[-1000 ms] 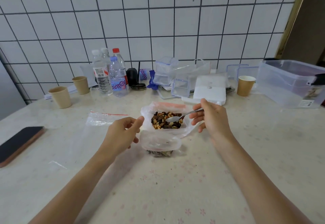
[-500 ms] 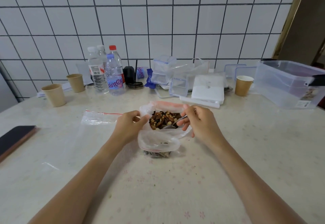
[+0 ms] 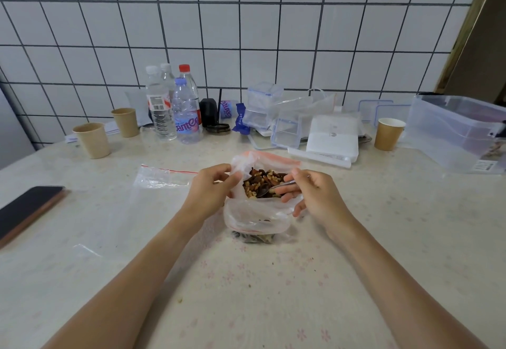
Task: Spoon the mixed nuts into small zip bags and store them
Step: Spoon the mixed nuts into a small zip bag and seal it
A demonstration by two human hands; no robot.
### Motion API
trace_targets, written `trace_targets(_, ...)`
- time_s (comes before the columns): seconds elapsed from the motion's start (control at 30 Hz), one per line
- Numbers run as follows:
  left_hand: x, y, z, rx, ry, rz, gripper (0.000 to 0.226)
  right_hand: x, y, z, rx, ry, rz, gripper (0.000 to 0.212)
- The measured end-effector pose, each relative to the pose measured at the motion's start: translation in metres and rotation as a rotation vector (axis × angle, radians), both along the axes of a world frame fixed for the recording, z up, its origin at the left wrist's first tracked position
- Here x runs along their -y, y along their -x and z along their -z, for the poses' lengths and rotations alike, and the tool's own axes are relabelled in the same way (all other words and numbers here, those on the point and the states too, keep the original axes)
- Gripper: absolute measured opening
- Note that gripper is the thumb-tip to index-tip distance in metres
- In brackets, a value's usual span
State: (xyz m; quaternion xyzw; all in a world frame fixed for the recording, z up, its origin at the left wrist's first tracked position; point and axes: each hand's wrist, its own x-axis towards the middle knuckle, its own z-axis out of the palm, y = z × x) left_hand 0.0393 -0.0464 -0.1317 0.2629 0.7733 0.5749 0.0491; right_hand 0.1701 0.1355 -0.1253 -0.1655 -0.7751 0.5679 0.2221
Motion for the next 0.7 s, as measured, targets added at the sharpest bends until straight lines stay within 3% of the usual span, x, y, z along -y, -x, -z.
trace_targets(0.3, -0.0009, -0.0012, 0.0024, 0.010, -0.007, 0.006, 0.019, -0.0039, 0.0018, 0.0019, -0.049, 0.264, 0.013, 0.031)
trace_targets(0.6, -0.0023, -0.0011, 0.0047, 0.122, -0.057, 0.017, 0.018, -0.0006, 0.0023, 0.0026, -0.038, 0.360, -0.003, 0.030)
trace_targets(0.7, -0.0020, 0.0003, 0.0056, 0.133, -0.096, 0.008, 0.008, -0.0022, 0.0004, -0.0014, -0.058, 0.407, 0.016, 0.032)
